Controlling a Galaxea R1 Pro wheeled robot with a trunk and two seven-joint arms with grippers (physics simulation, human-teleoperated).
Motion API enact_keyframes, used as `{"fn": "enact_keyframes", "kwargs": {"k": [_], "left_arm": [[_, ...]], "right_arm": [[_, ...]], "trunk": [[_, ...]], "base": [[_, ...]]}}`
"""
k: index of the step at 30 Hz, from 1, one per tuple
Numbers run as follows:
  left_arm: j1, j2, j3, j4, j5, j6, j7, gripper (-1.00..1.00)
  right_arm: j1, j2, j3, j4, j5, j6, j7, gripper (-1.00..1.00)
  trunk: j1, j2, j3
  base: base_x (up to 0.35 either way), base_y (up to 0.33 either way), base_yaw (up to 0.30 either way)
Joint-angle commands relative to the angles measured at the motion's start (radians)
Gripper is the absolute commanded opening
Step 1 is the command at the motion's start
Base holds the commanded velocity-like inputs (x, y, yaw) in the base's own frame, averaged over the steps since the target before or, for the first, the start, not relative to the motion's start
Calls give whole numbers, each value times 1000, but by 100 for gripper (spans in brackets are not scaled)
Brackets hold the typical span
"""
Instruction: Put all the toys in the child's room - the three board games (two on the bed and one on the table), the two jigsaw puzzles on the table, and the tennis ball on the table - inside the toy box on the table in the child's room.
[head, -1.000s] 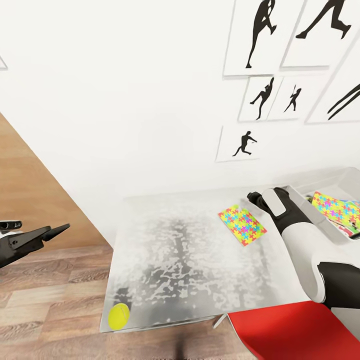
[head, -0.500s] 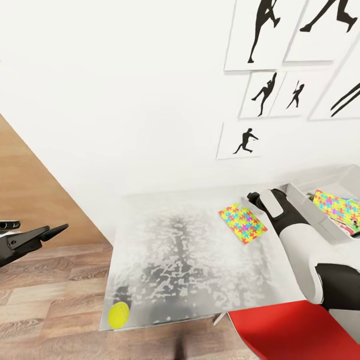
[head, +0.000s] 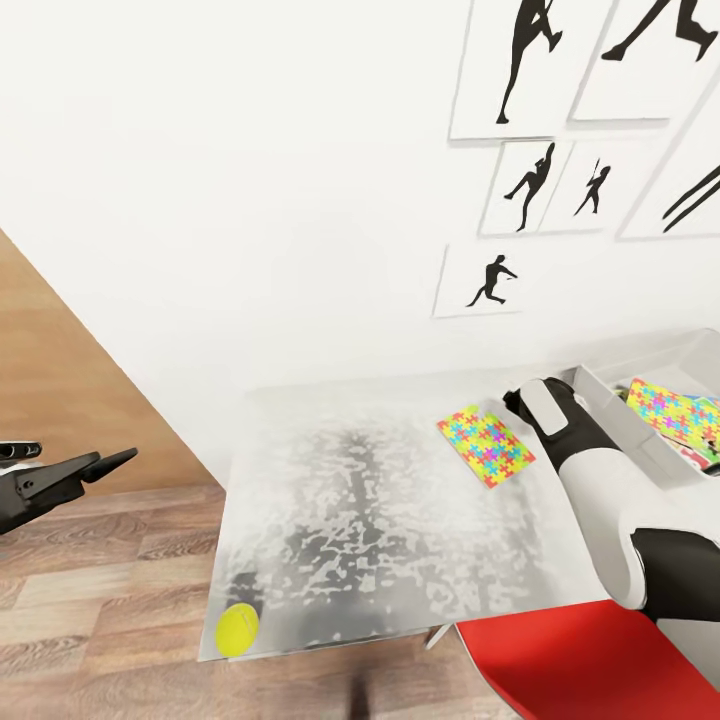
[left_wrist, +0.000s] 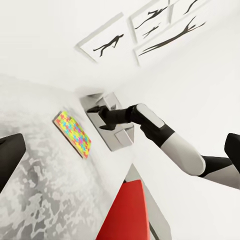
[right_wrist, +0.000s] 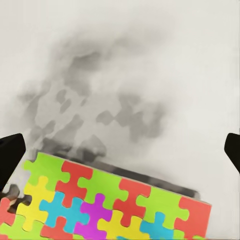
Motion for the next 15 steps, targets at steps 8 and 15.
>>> {"fn": "enact_keyframes", "kwargs": {"k": [8, 15], "left_arm": [[-1, 0, 1, 6, -1, 10, -4, 100], [-1, 1, 1, 15, -2, 5, -4, 100]], "right_arm": [[-45, 12, -4, 3, -12, 32, -62, 100], [-92, 40, 1, 1, -11, 85, -124, 100]], "trunk": [[1, -2, -2], [1, -2, -2]], "base": [[0, 0, 0], [0, 0, 0]]}}
